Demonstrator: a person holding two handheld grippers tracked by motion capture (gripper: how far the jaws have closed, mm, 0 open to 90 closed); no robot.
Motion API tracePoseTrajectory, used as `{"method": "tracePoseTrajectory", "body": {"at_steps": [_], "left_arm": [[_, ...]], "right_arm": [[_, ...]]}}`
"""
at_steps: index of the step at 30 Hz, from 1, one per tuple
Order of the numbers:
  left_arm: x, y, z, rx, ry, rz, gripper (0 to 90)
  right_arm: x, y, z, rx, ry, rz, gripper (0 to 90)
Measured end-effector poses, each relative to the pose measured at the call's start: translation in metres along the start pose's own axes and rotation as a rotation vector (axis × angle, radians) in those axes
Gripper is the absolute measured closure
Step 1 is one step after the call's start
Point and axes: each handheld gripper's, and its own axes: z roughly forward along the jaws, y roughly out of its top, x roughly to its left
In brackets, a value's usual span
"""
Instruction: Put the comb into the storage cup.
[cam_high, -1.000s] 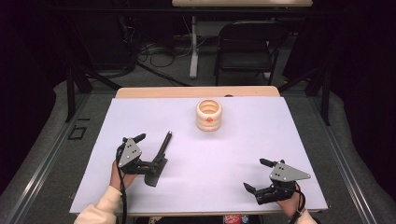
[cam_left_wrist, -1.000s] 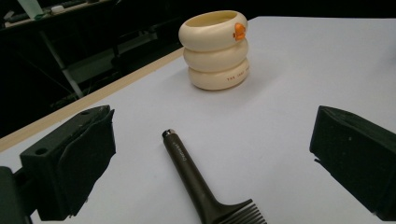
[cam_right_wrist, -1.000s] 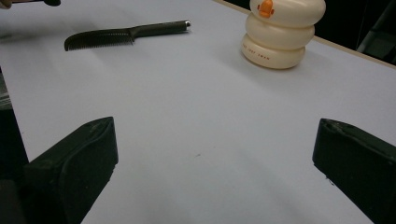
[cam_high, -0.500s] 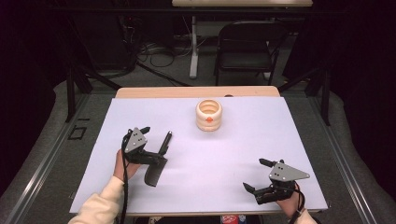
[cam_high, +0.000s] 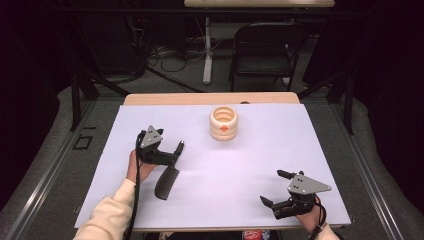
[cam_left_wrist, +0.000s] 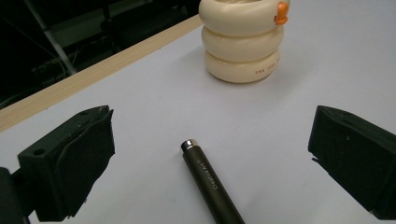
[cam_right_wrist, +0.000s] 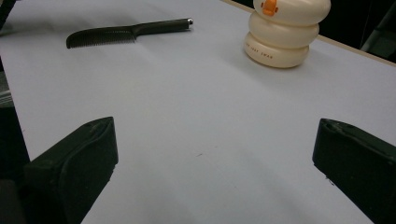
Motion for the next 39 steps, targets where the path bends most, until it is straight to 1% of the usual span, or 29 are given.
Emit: {"method": "tracePoseTrajectory", "body": {"at_steps": [1, 3, 4, 5, 6, 7, 8, 9, 10, 11, 12, 13, 14, 15, 16, 18, 22, 23, 24, 25, 26, 27, 29, 31, 32, 35, 36, 38, 39], "left_arm": [[0.001, 0.001, 0.004, 0.013, -0.003, -0.007, 1.5], [0.001, 0.002, 0.006, 0.016, -0.001, -0.006, 6.1], [0.002, 0.003, 0.009, 0.026, -0.015, -0.001, 9.3], [0.002, 0.003, 0.009, 0.026, -0.015, -0.001, 13.1], [0.003, 0.004, 0.012, 0.041, -0.015, 0.003, 17.8], [0.003, 0.004, 0.012, 0.041, -0.015, 0.003, 19.4], [0.003, 0.005, 0.014, 0.044, -0.026, -0.003, 19.4], [0.003, 0.005, 0.016, 0.053, -0.021, 0.002, 23.4], [0.004, 0.006, 0.018, 0.064, -0.028, 0.006, 28.5], [0.004, 0.006, 0.02, 0.077, -0.04, 0.007, 31.6], [0.004, 0.006, 0.023, 0.087, -0.036, 0.004, 34.7], [0.005, 0.007, 0.027, 0.096, -0.047, 0.002, 42.0], [0.005, 0.007, 0.029, 0.103, -0.043, 0.001, 44.2], [0.005, 0.007, 0.029, 0.103, -0.043, 0.001, 48.9], [0.006, 0.007, 0.031, 0.112, -0.041, 0.0, 48.9], [0.008, 0.007, 0.036, 0.121, -0.047, -0.007, 57.5], [0.008, 0.006, 0.041, 0.133, -0.058, -0.003, 68.8], [0.009, 0.005, 0.044, 0.146, -0.066, 0.0, 71.4], [0.009, 0.005, 0.044, 0.146, -0.066, 0.0, 74.2], [0.009, 0.005, 0.047, 0.16, -0.057, 0.007, 76.6], [0.009, 0.005, 0.047, 0.16, -0.057, 0.007, 78.7], [0.01, 0.005, 0.048, 0.167, -0.064, 0.004, 78.7], [0.011, 0.005, 0.051, 0.174, -0.065, -0.005, 83.9], [0.011, 0.005, 0.054, 0.181, -0.074, 0.001, 88.3], [0.01, 0.005, 0.056, 0.194, -0.077, 0.001, 89.6], [0.01, 0.005, 0.062, 0.214, -0.079, 0.006, 90.0], [0.01, 0.004, 0.065, 0.237, -0.073, 0.009, 90.0], [0.011, 0.004, 0.067, 0.238, -0.073, 0.006, 90.0], [0.011, 0.004, 0.069, 0.249, -0.07, 0.005, 90.0]], "right_arm": [[0.0, 0.0, 0.0, 0.003, -0.002, 0.001, 0.0], [0.0, 0.0, 0.0, 0.004, -0.001, 0.001, 0.0], [0.001, 0.0, 0.0, 0.005, -0.001, 0.004, 0.0], [0.001, 0.0, 0.0, 0.006, -0.001, 0.003, 0.0], [0.001, 0.0, 0.0, 0.005, -0.002, 0.002, 0.0], [0.0, 0.0, 0.0, 0.002, -0.001, 0.001, 0.0], [0.0, 0.0, 0.0, 0.002, -0.001, 0.001, 0.0], [0.0, 0.0, 0.0, 0.005, -0.003, 0.001, 0.0], [0.0, 0.0, 0.0, 0.005, -0.001, 0.001, 0.0], [0.001, 0.0, 0.0, 0.006, -0.002, 0.003, 0.0], [0.001, 0.0, 0.0, 0.006, -0.002, 0.003, 0.0], [0.001, 0.0, 0.0, 0.004, -0.001, 0.003, 0.0], [0.001, 0.0, 0.0, 0.005, -0.001, 0.001, 0.0], [0.001, 0.0, 0.0, 0.005, -0.001, 0.001, 0.0], [0.001, 0.0, 0.0, 0.006, -0.002, 0.002, 0.0], [0.001, 0.0, 0.0, 0.009, -0.002, 0.0, 0.0], [0.001, 0.0, 0.0, 0.01, -0.003, 0.001, 0.0], [0.001, 0.0, 0.0, 0.011, -0.002, 0.002, 0.0], [0.001, 0.0, 0.0, 0.011, -0.002, 0.002, 0.0], [0.001, 0.0, 0.0, 0.012, -0.001, 0.0, 0.0], [0.001, 0.0, 0.0, 0.012, -0.001, 0.0, 0.0], [0.001, 0.0, 0.0, 0.013, -0.002, 0.001, 0.0], [0.001, 0.0, 0.0, 0.015, -0.002, -0.002, 0.0], [0.001, 0.0, 0.0, 0.015, 0.0, 0.0, 0.0], [0.001, 0.0, 0.0, 0.015, 0.0, 0.0, 0.0], [0.001, 0.0, 0.001, 0.017, 0.001, 0.0, 0.0], [0.001, 0.0, 0.0, 0.016, 0.002, 0.001, 0.0], [0.001, 0.0, 0.0, 0.016, 0.001, 0.001, 0.0], [0.001, 0.0, 0.0, 0.016, 0.001, 0.002, 0.0]]}}
